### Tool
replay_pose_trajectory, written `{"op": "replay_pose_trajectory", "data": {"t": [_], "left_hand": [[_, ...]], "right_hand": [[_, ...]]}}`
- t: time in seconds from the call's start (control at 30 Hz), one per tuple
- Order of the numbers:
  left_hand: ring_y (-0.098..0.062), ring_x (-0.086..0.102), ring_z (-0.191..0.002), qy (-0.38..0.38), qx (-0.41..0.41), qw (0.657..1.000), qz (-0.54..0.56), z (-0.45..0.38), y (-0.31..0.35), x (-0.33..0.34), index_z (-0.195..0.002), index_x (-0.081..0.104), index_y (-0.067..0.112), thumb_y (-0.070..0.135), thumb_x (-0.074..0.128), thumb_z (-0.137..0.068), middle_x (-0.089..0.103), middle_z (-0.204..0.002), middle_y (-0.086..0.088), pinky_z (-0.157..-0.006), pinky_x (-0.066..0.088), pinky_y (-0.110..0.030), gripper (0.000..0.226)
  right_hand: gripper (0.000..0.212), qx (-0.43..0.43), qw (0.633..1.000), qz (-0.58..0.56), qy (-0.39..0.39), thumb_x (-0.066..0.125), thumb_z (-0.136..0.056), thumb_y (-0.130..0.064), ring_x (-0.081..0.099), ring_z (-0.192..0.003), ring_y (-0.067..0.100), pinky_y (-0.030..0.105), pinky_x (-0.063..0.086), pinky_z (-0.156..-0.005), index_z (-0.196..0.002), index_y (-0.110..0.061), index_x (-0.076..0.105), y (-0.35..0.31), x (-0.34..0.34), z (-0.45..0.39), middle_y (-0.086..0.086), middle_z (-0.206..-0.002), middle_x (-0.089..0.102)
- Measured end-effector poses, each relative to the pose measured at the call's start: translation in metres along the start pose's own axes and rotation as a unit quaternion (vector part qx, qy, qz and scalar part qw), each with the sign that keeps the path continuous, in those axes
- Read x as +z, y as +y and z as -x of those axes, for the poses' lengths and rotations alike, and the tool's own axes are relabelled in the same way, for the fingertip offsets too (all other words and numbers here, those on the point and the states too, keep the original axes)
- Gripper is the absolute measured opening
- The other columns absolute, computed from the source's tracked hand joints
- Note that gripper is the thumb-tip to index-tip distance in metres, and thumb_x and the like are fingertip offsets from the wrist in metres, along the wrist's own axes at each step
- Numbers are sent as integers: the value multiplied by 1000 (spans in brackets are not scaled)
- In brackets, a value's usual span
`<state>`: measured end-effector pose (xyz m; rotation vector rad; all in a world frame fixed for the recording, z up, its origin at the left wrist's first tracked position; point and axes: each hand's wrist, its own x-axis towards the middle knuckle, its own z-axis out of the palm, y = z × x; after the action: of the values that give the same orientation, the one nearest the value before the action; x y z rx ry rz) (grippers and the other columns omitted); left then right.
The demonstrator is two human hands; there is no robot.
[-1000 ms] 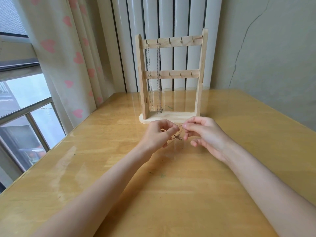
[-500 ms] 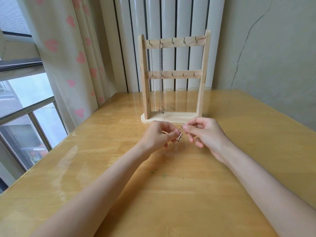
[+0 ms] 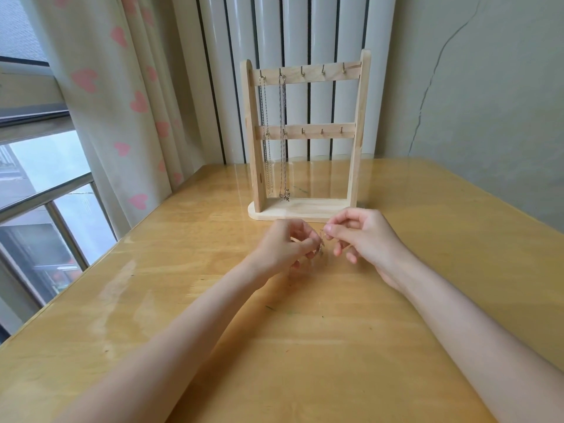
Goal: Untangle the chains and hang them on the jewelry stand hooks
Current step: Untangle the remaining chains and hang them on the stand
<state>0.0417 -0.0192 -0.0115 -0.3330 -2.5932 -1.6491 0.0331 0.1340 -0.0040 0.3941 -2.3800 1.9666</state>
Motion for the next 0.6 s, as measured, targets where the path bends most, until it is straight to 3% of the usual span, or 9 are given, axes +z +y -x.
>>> {"op": "replay_pose_trajectory", "data": {"t": [0.1, 0.17, 0.27, 0.37, 0.6], "left_hand": [[-4, 48, -41, -13, 10, 999, -51, -1, -3, 3, -68, 58, 15, 3, 56, -81, 60, -55, 2, -45, 40, -16, 18], [-5, 50, -46, -7, -12, 1000, 15, -1, -3, 1, -68, 57, 13, 3, 58, -83, 60, -52, 7, -49, 40, -18, 18], [-13, 52, -64, 8, -52, 989, 135, 0, -1, -6, -73, 55, 10, 7, 54, -87, 60, -71, -2, -57, 44, -21, 14], [-10, 55, -59, 26, -83, 976, 201, 1, 3, -10, -78, 53, 11, 11, 50, -89, 58, -74, -1, -48, 44, -18, 12], [-7, 45, -43, 27, -43, 986, 161, 2, 6, -6, -78, 50, 16, 14, 49, -91, 49, -64, 1, -40, 35, -17, 13]], "right_hand": [[6, -19, 1000, 6, 10, 58, -86, -6, 45, -39, 7, 18, 28, -33, -80, -6, 57, -1, 4, 0, 4, -62, 58], [7, -26, 999, -10, 28, 55, -87, -7, 40, -39, 8, 17, 26, -34, -81, -9, 55, -3, 3, 0, 1, -58, 56], [9, -24, 997, -54, 44, 52, -89, -6, 33, -41, 8, 17, 23, -34, -81, -9, 52, -3, -3, -1, 2, -57, 51], [9, -13, 997, -69, 35, 52, -89, -4, 32, -40, 8, 17, 22, -34, -80, -8, 51, -2, -2, -1, 3, -58, 50], [8, 27, 998, -51, -13, 61, -84, -7, 29, -34, 6, 17, 21, -33, -90, -8, 56, -2, -4, 0, 3, -62, 53]]}}
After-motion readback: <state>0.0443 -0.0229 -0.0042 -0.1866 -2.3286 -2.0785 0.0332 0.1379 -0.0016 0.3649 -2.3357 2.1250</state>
